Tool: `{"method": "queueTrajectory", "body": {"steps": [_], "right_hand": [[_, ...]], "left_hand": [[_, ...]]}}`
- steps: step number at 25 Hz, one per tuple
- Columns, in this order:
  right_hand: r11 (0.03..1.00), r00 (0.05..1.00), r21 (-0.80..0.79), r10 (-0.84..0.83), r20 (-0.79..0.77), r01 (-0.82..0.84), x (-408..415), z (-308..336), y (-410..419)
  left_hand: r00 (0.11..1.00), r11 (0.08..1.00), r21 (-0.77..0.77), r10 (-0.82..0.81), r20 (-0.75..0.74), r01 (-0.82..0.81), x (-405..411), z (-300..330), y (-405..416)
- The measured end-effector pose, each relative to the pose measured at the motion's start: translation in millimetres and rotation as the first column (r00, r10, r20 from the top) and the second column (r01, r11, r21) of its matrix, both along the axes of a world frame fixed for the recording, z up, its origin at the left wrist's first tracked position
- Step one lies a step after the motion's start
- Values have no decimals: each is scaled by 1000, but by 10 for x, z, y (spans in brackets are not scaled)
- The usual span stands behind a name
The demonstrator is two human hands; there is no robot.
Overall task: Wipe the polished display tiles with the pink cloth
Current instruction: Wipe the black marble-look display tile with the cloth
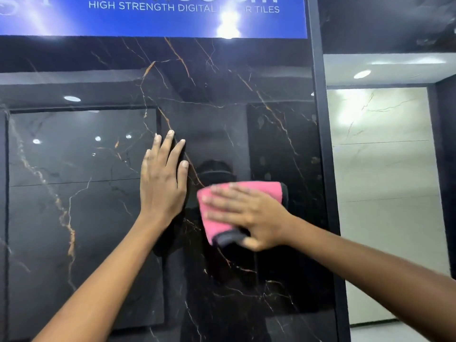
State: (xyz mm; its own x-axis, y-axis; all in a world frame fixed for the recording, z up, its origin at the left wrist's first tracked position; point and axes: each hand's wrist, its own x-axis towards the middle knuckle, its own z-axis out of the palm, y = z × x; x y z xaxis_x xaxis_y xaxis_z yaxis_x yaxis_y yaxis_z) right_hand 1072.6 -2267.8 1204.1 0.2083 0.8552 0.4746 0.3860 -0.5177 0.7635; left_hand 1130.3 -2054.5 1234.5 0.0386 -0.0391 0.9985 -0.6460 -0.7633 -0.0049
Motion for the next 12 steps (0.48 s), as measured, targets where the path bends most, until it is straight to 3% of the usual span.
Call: {"method": "queueTrajectory", "body": {"steps": [1,2,3,4,5,6,7,8,9,10,11,12], "right_hand": [[976,999,-218,-31,-28,24,-39,-63,-80],[946,999,-324,-31,-18,23,-67,92,-189],[963,999,-266,-30,39,39,-65,361,-280],[996,994,-56,-66,83,71,-52,696,-355],[969,985,240,-91,148,54,-63,1061,-376],[855,980,519,-111,168,8,-109,1347,-330],[720,982,694,-125,145,-11,-100,1451,-230],[647,985,762,-114,132,-27,-48,1358,-79],[680,988,731,-73,134,-48,23,1109,64],[803,994,593,-10,108,-57,85,717,182],[931,996,357,53,67,-74,113,262,265],[995,998,77,61,-31,-58,62,-142,283]], "left_hand": [[1000,1000,-3,0,-6,0,-12,-46,17],[1000,1000,-2,1,-11,-1,-17,-100,43],[1000,1000,4,1,-16,0,-14,-160,71],[1000,1000,10,-2,-20,2,-10,-218,93],[1000,1000,12,-6,-21,6,-5,-268,107],[1000,1000,6,-14,-22,14,0,-307,111],[999,1000,-7,-29,-23,28,1,-342,106],[998,998,-24,-52,-24,52,1,-376,96],[996,995,-46,-86,-27,85,1,-411,88],[992,990,-68,-124,-31,121,0,-446,88],[988,985,-84,-151,-35,148,1,-486,98],[987,985,-87,-153,-40,150,2,-535,109]]}}
